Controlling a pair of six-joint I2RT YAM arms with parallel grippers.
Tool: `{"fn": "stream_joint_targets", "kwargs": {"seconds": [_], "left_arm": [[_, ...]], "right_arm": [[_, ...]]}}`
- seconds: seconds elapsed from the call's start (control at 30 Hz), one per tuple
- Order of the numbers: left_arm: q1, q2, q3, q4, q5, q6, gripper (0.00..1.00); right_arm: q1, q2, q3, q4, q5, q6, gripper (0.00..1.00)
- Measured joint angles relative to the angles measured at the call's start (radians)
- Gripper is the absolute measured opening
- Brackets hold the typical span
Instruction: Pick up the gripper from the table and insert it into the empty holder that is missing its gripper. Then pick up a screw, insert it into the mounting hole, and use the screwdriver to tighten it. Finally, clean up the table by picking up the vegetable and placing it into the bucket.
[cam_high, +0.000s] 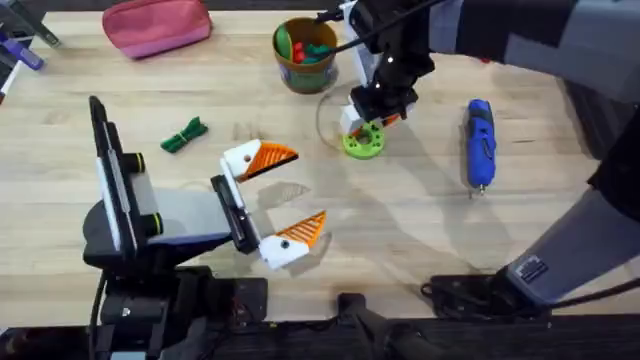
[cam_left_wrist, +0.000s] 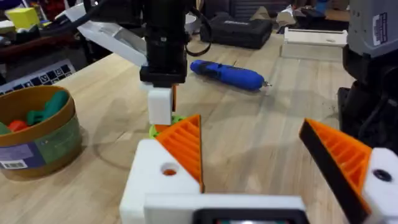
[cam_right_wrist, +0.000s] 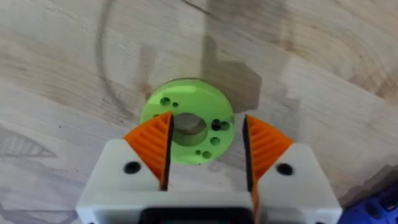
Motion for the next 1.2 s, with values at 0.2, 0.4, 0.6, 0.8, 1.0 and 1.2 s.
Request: {"fn": "stream_joint_targets", "kwargs": {"seconds": [0.2,0.4,0.6,0.8,1.0,1.2], "left_arm": [[0.0,0.0,0.0,0.0,0.0,0.0,0.985],[0.0,0.0,0.0,0.0,0.0,0.0,0.985],[0.0,0.0,0.0,0.0,0.0,0.0,0.985],[0.0,0.0,0.0,0.0,0.0,0.0,0.986],[0.0,0.0,0.0,0.0,0.0,0.0,0.986],[0.0,0.0,0.0,0.0,0.0,0.0,0.986]], "right_arm": [[-0.003,0.0,0.0,0.0,0.0,0.003,0.505],[-0.012,0.0,0.0,-0.001,0.0,0.003,0.423],[-0.017,0.0,0.0,-0.001,0.0,0.004,0.345],[-0.018,0.0,0.0,-0.006,0.0,0.003,0.287],[-0.018,0.0,0.0,-0.011,0.0,0.004,0.221],[-0.018,0.0,0.0,-0.016,0.0,0.004,0.153]]}}
